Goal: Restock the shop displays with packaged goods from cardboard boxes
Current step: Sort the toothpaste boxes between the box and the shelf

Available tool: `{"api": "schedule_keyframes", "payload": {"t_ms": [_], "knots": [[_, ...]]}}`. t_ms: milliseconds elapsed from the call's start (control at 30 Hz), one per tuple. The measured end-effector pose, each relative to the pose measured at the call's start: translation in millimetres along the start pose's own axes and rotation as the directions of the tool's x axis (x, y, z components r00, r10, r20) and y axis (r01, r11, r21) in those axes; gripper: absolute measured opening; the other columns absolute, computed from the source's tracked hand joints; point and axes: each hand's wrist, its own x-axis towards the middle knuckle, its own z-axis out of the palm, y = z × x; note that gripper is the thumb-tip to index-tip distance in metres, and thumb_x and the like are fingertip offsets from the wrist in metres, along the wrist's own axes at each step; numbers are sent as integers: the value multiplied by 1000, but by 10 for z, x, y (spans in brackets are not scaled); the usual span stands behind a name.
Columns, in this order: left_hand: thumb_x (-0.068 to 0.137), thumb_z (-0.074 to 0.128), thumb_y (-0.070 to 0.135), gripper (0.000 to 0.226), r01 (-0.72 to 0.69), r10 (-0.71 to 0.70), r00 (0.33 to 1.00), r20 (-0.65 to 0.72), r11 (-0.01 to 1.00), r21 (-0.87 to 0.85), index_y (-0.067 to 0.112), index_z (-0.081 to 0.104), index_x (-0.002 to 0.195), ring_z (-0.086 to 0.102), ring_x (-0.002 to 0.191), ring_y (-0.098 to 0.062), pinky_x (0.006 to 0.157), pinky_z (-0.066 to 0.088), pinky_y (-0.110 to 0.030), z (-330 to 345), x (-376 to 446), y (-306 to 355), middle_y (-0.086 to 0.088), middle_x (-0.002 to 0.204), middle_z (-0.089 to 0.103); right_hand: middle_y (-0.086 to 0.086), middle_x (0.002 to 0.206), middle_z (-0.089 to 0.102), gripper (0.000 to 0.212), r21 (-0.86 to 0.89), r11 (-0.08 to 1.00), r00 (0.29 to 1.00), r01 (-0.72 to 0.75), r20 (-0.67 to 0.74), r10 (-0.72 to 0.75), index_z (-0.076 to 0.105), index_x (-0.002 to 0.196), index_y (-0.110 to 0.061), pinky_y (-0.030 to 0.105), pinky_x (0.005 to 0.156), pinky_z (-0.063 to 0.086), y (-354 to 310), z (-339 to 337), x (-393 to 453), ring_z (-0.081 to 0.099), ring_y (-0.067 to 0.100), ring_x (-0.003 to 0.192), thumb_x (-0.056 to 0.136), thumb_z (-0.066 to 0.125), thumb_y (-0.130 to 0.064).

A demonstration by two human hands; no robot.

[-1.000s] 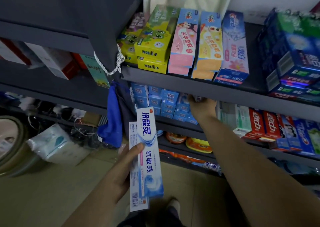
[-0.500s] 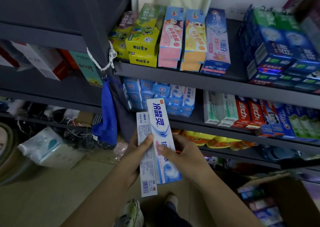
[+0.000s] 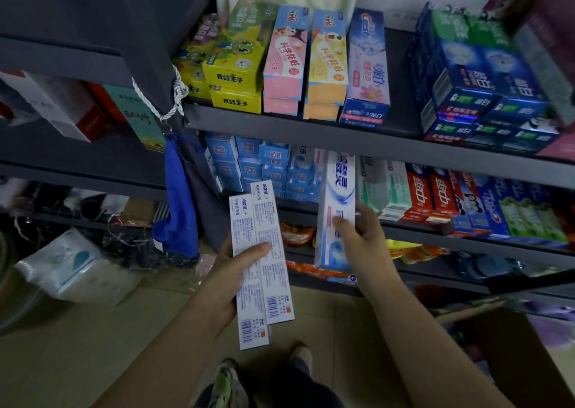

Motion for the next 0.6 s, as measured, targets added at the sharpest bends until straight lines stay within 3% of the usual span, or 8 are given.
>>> {"api": "schedule_keyframes", "payload": {"t_ms": [67, 167, 333, 433, 600], "knots": [[82, 67, 10, 32, 10, -10, 1000, -15, 1000, -2, 28, 61, 108, 73, 84, -23, 71, 55, -40, 2, -21, 13, -4, 93, 75, -15, 95, 59, 28, -35, 999, 999, 37, -19, -37, 42, 121, -27, 21, 68, 48, -61, -2, 246, 58, 1, 84, 95, 55, -25], [83, 67, 12, 32, 17, -17, 1000, -12, 1000, -5, 31, 61, 107, 72, 89, -24, 77, 54, -43, -1, -52, 20, -3, 98, 75, -8, 98, 58, 35, -85, 996, 998, 28, -45, -32, 44, 125, -17, 20, 60, 40, -75, 57, 663, 53, 1, 79, 94, 56, -27], [78, 68, 15, 33, 24, -24, 1000, -20, 1000, -12, 31, 65, 106, 70, 95, -26, 85, 52, -48, -26, -79, 33, -4, 102, 74, 0, 127, 54, 48, -69, 997, 999, -19, -50, 15, 52, 133, -21, 32, 87, 46, 27, 140, 1002, 57, 14, 102, 86, 59, -33], [68, 70, 19, 42, 12, -12, 1000, -27, 1000, -8, 29, 65, 108, 69, 98, -29, 90, 50, -52, -46, -82, 37, -7, 104, 73, 1, 131, 58, 51, -28, 1000, 1000, -13, -27, 12, 54, 134, -23, 41, 102, 46, 75, 136, 1118, 59, 18, 113, 84, 61, -32], [67, 72, 18, 53, 17, -18, 999, -43, 1000, -18, 23, 62, 118, 68, 99, -31, 93, 48, -53, -48, -72, 10, -9, 106, 72, -2, 125, 61, 43, 21, 1000, 1000, 14, -18, -14, 51, 137, -19, 29, 101, 42, -62, 146, 1254, 56, 12, 112, 95, 58, -23]]}}
